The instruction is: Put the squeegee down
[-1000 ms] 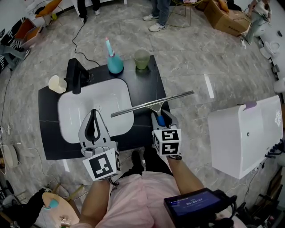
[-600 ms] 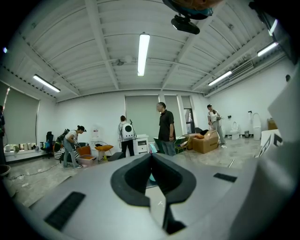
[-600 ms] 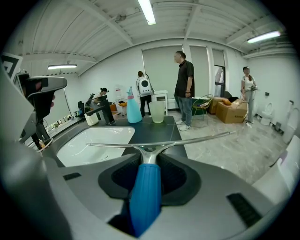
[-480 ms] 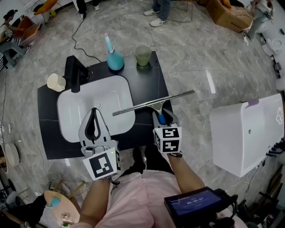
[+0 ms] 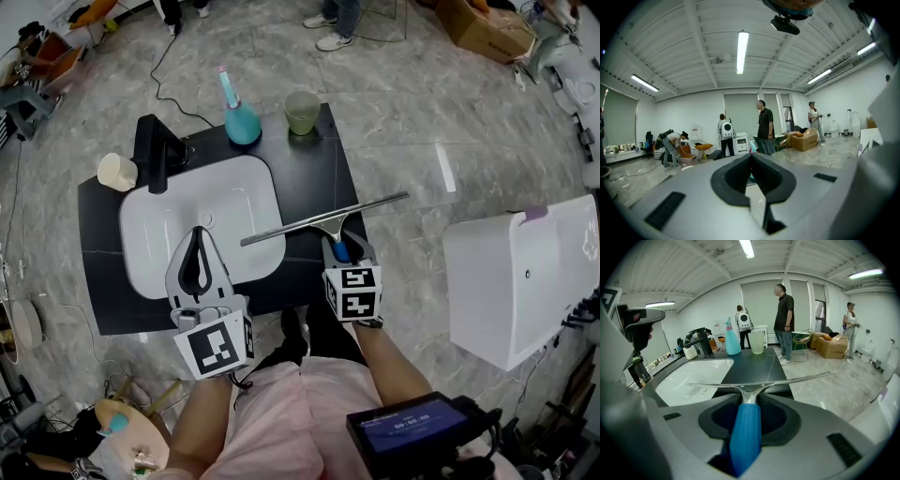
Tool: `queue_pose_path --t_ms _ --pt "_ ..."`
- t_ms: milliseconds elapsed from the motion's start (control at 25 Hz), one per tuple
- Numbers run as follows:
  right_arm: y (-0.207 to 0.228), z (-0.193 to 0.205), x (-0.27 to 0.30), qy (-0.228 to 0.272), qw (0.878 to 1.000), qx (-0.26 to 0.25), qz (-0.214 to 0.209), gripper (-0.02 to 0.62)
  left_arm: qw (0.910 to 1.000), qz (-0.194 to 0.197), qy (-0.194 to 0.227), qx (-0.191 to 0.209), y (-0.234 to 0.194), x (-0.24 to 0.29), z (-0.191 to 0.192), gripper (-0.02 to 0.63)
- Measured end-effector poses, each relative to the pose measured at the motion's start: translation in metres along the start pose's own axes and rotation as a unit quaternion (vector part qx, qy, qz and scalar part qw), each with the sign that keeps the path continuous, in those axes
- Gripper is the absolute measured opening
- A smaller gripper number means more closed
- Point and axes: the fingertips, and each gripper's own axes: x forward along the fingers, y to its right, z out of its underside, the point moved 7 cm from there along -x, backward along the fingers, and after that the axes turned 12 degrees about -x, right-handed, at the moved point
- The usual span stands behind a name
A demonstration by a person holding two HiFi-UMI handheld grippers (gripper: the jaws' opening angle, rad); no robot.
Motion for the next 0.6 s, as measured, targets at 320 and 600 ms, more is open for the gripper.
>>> queue_pose_path --t_ms 320,600 --pt "0.000 0.011 0.006 -0.007 1.000 0.008 -0.003 0.126 1.0000 -0.001 -0.005 0.002 -0.001 0.000 0.002 0.009" --pt "-0.002 0.018 0.009 -0.009 1.000 -0.002 -0.001 0.127 1.0000 -0.001 -0.009 0.003 -0.001 0.001 0.004 0.009"
